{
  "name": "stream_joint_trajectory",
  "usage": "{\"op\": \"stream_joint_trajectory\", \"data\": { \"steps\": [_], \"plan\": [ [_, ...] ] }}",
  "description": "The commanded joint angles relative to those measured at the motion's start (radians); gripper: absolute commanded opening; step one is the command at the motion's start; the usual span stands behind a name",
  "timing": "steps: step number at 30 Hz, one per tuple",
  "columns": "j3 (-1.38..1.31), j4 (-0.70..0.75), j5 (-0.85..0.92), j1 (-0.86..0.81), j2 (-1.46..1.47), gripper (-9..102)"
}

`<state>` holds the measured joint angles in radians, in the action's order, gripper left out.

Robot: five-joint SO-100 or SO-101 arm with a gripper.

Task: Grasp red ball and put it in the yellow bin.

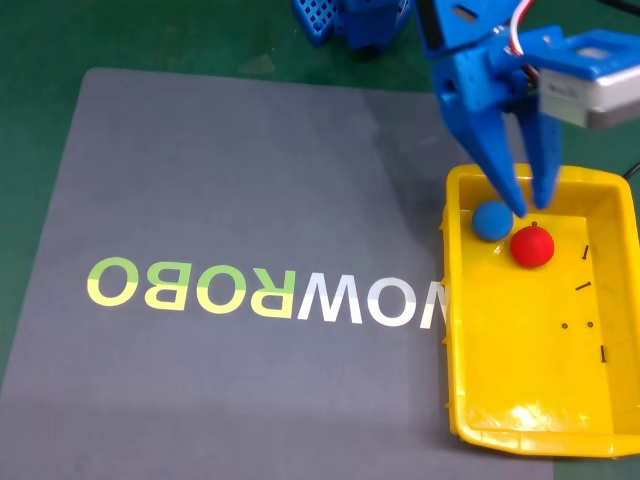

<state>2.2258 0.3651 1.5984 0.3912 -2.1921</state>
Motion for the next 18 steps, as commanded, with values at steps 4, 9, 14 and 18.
{"op": "stream_joint_trajectory", "data": {
  "steps": [4,9,14,18],
  "plan": [
    [0.244,0.086,0.074,-0.160,-0.354,0],
    [0.563,0.279,0.141,-0.285,-0.729,0],
    [0.747,0.442,0.150,-0.380,-0.942,0],
    [0.811,0.560,0.144,-0.419,-1.031,0]
  ]
}}
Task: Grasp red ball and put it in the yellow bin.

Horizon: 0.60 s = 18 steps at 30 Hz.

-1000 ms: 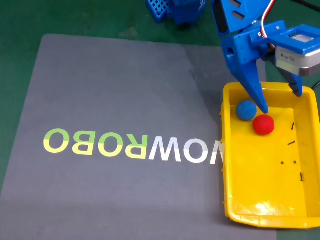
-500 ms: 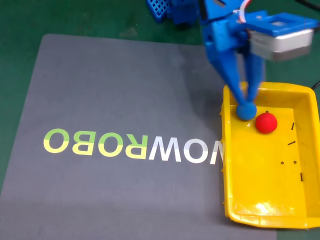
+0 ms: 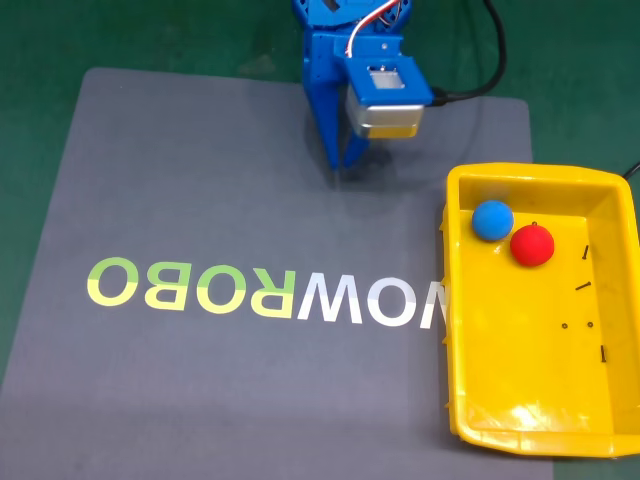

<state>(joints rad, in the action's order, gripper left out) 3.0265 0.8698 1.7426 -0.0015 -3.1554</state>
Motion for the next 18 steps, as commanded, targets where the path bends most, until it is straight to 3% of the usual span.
{"op": "stream_joint_trajectory", "data": {
  "steps": [1,13,18],
  "plan": [
    [0.026,0.083,-0.002,-0.035,-0.086,0],
    [0.074,0.446,-0.011,-0.058,-0.172,0],
    [0.074,0.500,0.005,-0.058,-0.172,0]
  ]
}}
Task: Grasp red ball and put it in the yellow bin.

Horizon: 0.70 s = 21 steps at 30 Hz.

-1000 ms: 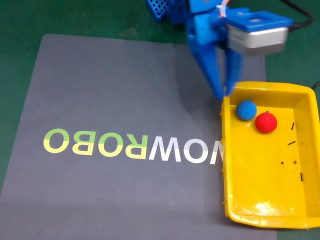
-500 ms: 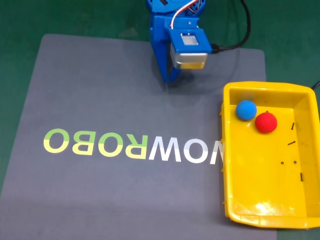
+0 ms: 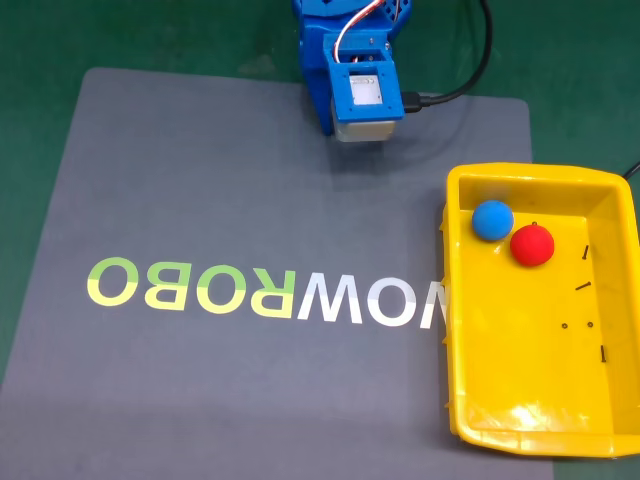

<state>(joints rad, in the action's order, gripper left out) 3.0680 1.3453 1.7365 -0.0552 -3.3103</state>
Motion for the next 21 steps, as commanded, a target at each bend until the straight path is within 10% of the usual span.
{"op": "stream_joint_trajectory", "data": {
  "steps": [1,21],
  "plan": [
    [0.032,0.028,0.015,-0.006,-0.017,0],
    [0.032,0.035,-0.017,0.000,-0.015,0]
  ]
}}
